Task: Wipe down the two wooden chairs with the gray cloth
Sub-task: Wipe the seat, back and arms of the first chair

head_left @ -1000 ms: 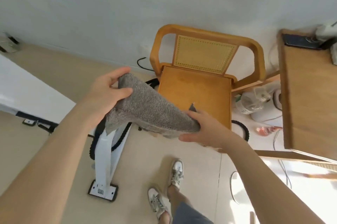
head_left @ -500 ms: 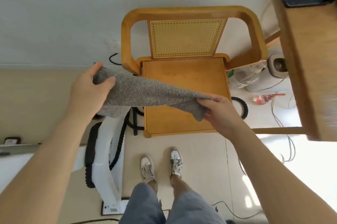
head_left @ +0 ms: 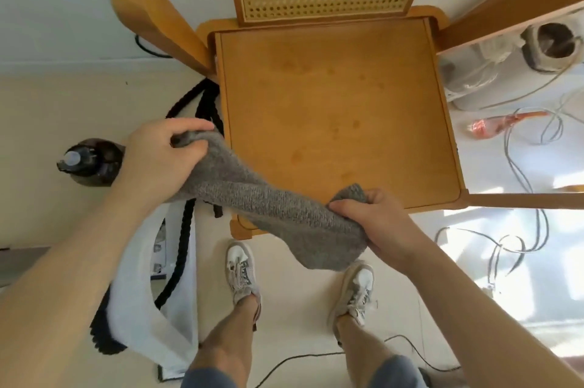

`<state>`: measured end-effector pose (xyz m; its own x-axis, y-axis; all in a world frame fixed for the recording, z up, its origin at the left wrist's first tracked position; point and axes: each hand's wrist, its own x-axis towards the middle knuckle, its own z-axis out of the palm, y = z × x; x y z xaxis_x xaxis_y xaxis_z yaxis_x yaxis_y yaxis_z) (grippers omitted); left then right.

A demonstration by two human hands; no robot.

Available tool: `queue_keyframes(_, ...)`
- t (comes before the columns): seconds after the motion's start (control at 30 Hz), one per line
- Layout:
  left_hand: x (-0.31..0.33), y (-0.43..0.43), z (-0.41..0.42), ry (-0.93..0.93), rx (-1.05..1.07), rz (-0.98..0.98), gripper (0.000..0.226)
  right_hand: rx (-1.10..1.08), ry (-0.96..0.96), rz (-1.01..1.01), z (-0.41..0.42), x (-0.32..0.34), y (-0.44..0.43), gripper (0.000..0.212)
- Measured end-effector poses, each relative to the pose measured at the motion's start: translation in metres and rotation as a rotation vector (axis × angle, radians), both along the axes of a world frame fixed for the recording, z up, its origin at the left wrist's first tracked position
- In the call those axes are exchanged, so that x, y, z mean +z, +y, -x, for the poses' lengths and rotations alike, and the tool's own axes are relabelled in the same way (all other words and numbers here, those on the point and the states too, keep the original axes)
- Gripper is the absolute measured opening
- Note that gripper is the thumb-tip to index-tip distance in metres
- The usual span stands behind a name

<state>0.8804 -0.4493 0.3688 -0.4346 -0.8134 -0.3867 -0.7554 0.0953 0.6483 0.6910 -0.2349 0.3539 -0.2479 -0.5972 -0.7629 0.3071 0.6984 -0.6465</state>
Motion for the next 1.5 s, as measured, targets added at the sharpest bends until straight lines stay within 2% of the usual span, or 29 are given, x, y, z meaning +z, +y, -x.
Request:
queue_keyframes(0.07,-0.029,0.015,0.015,0.061,0.034,-0.068,0.029,-0.014,0.088,-0.028,0.005,-0.032,0.01,0.022)
queue_keyframes(0.13,-0.06,0.023,0.03,0.073,0.055,-0.057,0.031,0.131,0.358,-0.043,0.006,-0.063,0.017,0.025)
queue_keyframes(0.2,-0.088,0.028,0.04,0.058,0.079,-0.014,0.031,0.346,0.644,-0.031,0.003,-0.086,0.019,0.019)
queue_keyframes(0.27,-0.114,0.03,0.045,0.038,0.071,0.078,0.03,0.573,0.971,0.075,-0.004,-0.102,0.016,0.019)
queue_keyframes(0.33,-0.133,0.028,0.049,0.033,0.045,0.186,0.03,0.717,1.277,0.249,-0.014,-0.114,0.007,0.031)
queue_keyframes(0.4,-0.15,0.02,0.052,0.043,0.001,0.292,0.032,0.787,1.439,0.416,-0.028,-0.126,-0.007,0.033)
queue_keyframes(0.5,-0.175,0.007,0.046,0.036,-0.073,0.473,0.036,0.956,1.384,0.537,-0.053,-0.153,-0.036,0.052)
queue_keyframes(0.57,-0.187,-0.001,0.042,0.067,-0.076,0.575,0.036,1.054,1.331,0.519,-0.067,-0.167,-0.055,0.062)
queue_keyframes(0.63,-0.197,-0.01,0.036,0.072,-0.045,0.67,0.036,1.104,1.379,0.51,-0.076,-0.174,-0.069,0.072)
queue_keyframes(0.73,-0.204,-0.027,0.036,0.129,0.0,0.703,0.037,1.144,1.523,0.49,-0.078,-0.174,-0.091,0.087)
queue_keyframes(0.87,-0.209,-0.05,0.043,0.177,0.092,0.72,0.033,1.076,1.546,0.437,-0.079,-0.177,-0.119,0.091)
queue_keyframes(0.93,-0.206,-0.045,0.046,0.116,0.123,0.884,0.033,1.065,1.543,0.442,-0.076,-0.179,-0.113,0.09)
queue_keyframes(1.03,-0.191,-0.009,0.051,0.021,-0.089,1.269,0.034,1.124,1.532,0.468,-0.065,-0.176,-0.074,0.085)
queue_keyframes(1.1,-0.19,0.015,0.05,0.008,-0.271,1.364,0.029,1.15,1.526,0.488,-0.058,-0.173,-0.045,0.083)
queue_keyframes(1.2,-0.195,0.03,0.036,-0.041,-0.28,1.312,0.028,1.182,1.52,0.486,-0.052,-0.171,-0.039,0.083)
queue_keyframes(1.27,-0.194,0.028,0.028,-0.098,-0.25,1.307,0.035,1.173,1.512,0.491,-0.051,-0.171,-0.059,0.08)
queue_keyframes(1.33,-0.195,0.025,0.025,-0.127,-0.319,1.251,0.044,1.131,1.509,0.53,-0.049,-0.173,-0.079,0.074)
queue_keyframes(1.43,-0.197,0.033,0.023,0.026,-0.454,0.856,0.05,1.096,1.548,0.574,-0.034,-0.175,-0.079,0.067)
queue_keyframes(1.5,-0.201,0.039,0.024,-0.066,-0.546,0.664,0.064,1.046,1.656,0.615,-0.013,-0.176,-0.061,0.062)
